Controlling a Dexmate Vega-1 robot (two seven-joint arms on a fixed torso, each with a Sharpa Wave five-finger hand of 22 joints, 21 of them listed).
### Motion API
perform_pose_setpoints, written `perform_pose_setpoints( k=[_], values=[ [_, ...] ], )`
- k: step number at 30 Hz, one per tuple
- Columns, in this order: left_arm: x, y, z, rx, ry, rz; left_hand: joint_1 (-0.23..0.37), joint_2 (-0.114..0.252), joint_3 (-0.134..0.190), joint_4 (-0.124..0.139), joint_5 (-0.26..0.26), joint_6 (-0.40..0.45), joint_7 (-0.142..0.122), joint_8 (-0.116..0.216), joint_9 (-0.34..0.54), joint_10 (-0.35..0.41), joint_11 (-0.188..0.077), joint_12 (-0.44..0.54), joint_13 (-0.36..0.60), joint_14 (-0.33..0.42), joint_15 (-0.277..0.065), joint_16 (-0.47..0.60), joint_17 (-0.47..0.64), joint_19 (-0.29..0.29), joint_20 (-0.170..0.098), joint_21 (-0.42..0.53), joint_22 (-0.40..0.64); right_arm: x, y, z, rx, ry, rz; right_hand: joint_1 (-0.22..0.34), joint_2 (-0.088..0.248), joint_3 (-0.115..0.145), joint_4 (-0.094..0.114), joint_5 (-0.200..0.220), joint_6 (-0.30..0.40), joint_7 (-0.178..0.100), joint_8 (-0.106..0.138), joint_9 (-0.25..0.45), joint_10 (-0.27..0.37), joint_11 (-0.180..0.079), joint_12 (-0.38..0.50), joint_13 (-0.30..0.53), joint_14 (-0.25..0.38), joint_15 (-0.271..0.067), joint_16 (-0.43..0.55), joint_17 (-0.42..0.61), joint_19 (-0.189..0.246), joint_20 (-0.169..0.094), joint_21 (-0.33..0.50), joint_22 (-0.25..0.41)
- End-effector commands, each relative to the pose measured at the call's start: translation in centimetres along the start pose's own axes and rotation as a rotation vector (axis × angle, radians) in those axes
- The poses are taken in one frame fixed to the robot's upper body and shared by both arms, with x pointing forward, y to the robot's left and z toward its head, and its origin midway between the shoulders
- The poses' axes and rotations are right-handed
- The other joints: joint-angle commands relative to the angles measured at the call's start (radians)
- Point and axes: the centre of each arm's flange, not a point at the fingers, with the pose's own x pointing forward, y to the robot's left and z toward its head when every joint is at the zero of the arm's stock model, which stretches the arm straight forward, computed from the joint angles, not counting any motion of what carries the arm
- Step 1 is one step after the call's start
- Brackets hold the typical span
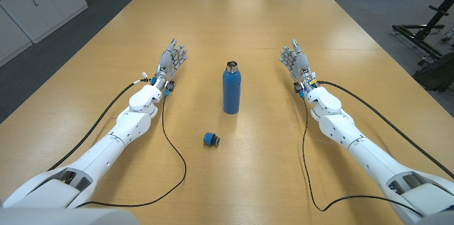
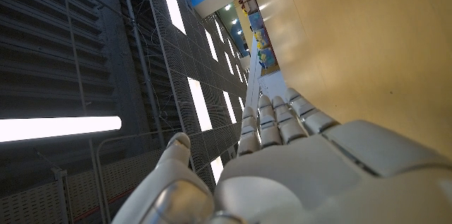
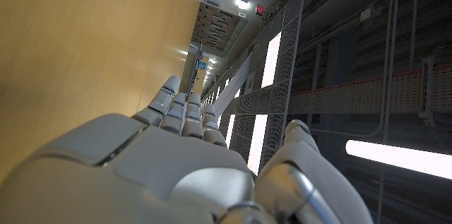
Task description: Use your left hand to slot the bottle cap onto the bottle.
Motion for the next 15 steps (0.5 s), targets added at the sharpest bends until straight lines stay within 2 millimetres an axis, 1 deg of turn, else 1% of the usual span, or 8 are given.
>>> perform_pose_setpoints(
  k=[1, 7, 10, 11, 12, 15],
  values=[
    [-1.3, 0.5, 0.9, 0.051, -0.036, 0.023, 0.002, -0.007, 0.007, -0.001, 0.005, 0.013, 0.002, 0.009, 0.002, 0.015, -0.003, 0.007, 0.003, 0.016, -0.003, 0.007, 0.004, 0.012, -0.007, 0.008, 0.003, -0.4, 0.5, 0.4, -0.018, 0.01, 0.0, 0.008, 0.002, 0.006, 0.001, 0.007, 0.003, 0.024, 0.007, 0.001, 0.002, 0.007, 0.006, 0.001, 0.004, 0.011, 0.005, 0.003, 0.014, 0.001, 0.004, 0.005],
    [-2.7, 0.5, 1.0, 0.055, -0.038, 0.021, 0.003, -0.004, 0.007, -0.002, 0.005, 0.016, 0.003, 0.01, 0.002, 0.02, -0.001, 0.009, 0.003, 0.019, -0.005, 0.008, 0.004, 0.016, -0.009, 0.007, 0.003, -0.5, 1.0, 0.5, -0.021, -0.01, 0.002, 0.007, 0.003, 0.005, 0.001, 0.007, 0.004, 0.02, 0.007, 0.001, 0.004, 0.004, 0.007, -0.001, 0.005, 0.008, 0.005, 0.002, 0.018, 0.0, 0.003, 0.005],
    [-3.4, 0.5, 1.1, 0.054, -0.038, 0.015, 0.004, -0.003, 0.008, -0.003, 0.005, 0.017, 0.004, 0.01, 0.002, 0.02, 0.0, 0.008, 0.003, 0.02, -0.006, 0.008, 0.003, 0.017, -0.009, 0.007, 0.003, -0.7, 1.2, 0.5, -0.017, -0.033, -0.011, 0.007, 0.004, 0.004, 0.0, 0.007, 0.0, 0.006, 0.006, 0.001, 0.001, 0.0, 0.007, -0.005, 0.015, 0.007, 0.009, 0.002, 0.028, 0.0, 0.003, 0.005],
    [-3.6, 0.6, 1.0, 0.053, -0.037, 0.014, 0.004, -0.002, 0.008, -0.003, 0.005, 0.017, 0.005, 0.01, 0.002, 0.02, -0.001, 0.008, 0.003, 0.02, -0.006, 0.008, 0.003, 0.018, -0.01, 0.006, 0.003, -0.8, 1.3, 0.6, -0.016, -0.038, -0.013, 0.007, 0.007, 0.004, -0.001, 0.008, -0.005, -0.005, 0.004, 0.001, -0.009, -0.007, 0.006, -0.009, 0.031, 0.002, 0.016, 0.002, 0.048, -0.002, 0.005, 0.006],
    [-3.9, 0.6, 1.0, 0.053, -0.037, 0.014, 0.005, -0.002, 0.008, -0.003, 0.005, 0.017, 0.005, 0.01, 0.001, 0.02, -0.001, 0.008, 0.003, 0.02, -0.007, 0.008, 0.003, 0.018, -0.01, 0.006, 0.003, -0.8, 1.3, 0.6, -0.019, -0.042, -0.015, 0.007, 0.008, 0.003, -0.001, 0.008, -0.007, -0.008, 0.004, 0.001, -0.01, -0.008, 0.006, -0.01, 0.036, 0.001, 0.018, 0.002, 0.051, -0.002, 0.005, 0.006],
    [-4.6, 0.6, 1.0, 0.054, -0.035, 0.015, 0.006, 0.0, 0.009, -0.003, 0.005, 0.018, 0.006, 0.01, 0.001, 0.022, -0.001, 0.008, 0.003, 0.021, -0.006, 0.009, 0.003, 0.019, -0.011, 0.006, 0.003, -1.1, 1.4, 0.9, -0.029, -0.044, -0.012, 0.007, 0.009, 0.003, -0.002, 0.008, -0.003, -0.003, 0.005, 0.002, -0.011, -0.007, 0.007, -0.012, 0.038, 0.0, 0.018, 0.002, 0.053, -0.001, 0.004, 0.006]
  ],
)
